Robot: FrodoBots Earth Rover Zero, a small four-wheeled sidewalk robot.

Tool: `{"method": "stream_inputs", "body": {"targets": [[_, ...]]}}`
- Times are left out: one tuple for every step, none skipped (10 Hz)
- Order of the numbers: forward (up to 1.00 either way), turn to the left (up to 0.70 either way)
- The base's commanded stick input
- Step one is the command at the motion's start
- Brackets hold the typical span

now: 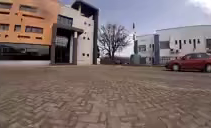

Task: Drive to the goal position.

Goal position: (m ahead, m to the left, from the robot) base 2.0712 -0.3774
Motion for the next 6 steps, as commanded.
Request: {"method": "stream_inputs", "body": {"targets": [[0.70, 0.00], [0.70, 0.00], [0.70, 0.00], [0.70, 0.00], [0.70, 0.00], [0.70, 0.00]]}}
